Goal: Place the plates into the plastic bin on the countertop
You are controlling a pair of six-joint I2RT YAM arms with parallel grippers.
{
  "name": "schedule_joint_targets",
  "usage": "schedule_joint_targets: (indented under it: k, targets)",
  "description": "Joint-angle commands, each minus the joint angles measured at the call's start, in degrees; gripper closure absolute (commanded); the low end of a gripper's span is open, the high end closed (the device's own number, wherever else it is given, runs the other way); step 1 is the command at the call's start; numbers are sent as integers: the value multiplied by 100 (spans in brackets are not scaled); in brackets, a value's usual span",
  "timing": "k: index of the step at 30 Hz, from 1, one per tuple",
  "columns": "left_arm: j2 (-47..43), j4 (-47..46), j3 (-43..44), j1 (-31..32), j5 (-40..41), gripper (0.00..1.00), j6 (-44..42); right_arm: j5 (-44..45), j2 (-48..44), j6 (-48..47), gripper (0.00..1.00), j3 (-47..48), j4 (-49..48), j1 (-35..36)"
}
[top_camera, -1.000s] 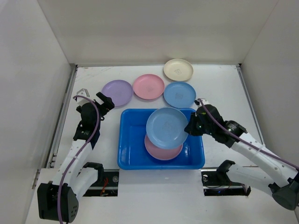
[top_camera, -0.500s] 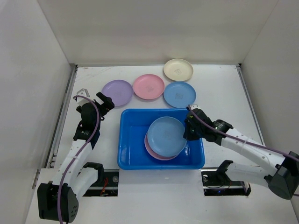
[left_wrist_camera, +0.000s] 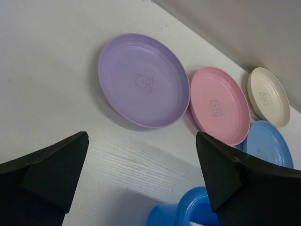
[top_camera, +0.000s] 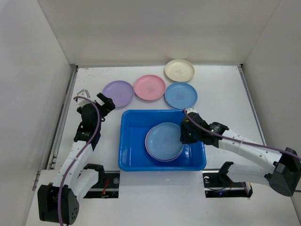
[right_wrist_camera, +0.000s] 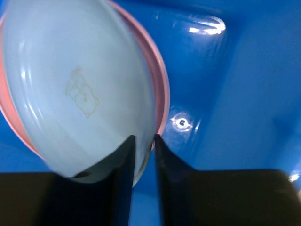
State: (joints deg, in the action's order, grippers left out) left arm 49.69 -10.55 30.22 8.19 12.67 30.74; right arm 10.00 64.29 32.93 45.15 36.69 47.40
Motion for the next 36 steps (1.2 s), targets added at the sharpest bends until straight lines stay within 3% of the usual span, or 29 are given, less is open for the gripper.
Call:
schedule_joint_targets:
  k: [1, 13, 21, 28, 36]
  targets:
    - [-83, -264, -77, 21, -1, 0, 28, 186, 57, -14, 66, 143, -232, 186]
    - [5, -325, -104, -14, -36, 0, 125, 538, -188, 21, 36, 512, -162, 705]
    - [909, -580, 107, -409, -466, 0, 581, 1012, -1005, -164, 31, 864, -241, 933]
    - [2604, -1212, 572, -1182, -1292, 0, 1328, 1241, -1472, -260, 31, 601, -452, 1030]
    - [4161, -1503, 1415, -1324, -1539, 3, 1557, 1206, -2069, -313, 31, 188, -557, 1004]
